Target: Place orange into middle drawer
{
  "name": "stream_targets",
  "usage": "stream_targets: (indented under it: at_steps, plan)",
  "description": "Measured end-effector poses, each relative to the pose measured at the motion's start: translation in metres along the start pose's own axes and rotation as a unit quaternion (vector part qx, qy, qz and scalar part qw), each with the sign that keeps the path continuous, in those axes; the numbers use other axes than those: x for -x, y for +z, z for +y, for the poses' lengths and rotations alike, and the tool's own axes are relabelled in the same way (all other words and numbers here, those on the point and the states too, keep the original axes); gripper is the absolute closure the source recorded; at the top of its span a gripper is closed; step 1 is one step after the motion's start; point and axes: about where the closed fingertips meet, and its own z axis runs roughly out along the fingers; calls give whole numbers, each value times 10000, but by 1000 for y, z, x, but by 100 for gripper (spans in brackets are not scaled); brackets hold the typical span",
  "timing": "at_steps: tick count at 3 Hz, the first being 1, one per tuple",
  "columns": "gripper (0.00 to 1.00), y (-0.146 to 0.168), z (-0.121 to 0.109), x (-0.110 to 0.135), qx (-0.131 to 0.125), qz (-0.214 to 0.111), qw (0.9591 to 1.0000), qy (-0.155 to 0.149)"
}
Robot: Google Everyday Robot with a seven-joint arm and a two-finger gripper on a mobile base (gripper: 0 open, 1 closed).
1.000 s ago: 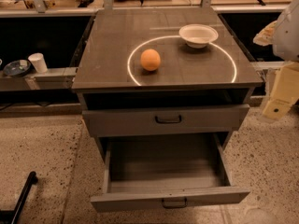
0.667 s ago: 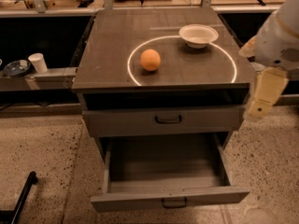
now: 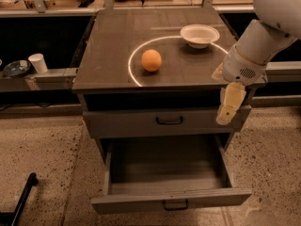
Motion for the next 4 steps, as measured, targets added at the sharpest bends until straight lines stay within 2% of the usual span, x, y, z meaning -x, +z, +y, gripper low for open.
stream_targets:
  at_steps: [1, 2, 3, 4]
  plan:
    - [0, 0, 0, 0, 0, 0, 10000, 0]
    - [0, 0, -14, 27, -246, -185, 9992, -237]
    - [0, -3, -35, 90, -415, -678, 9925, -924]
    - [0, -4, -53, 152, -409, -1276, 9803, -1454]
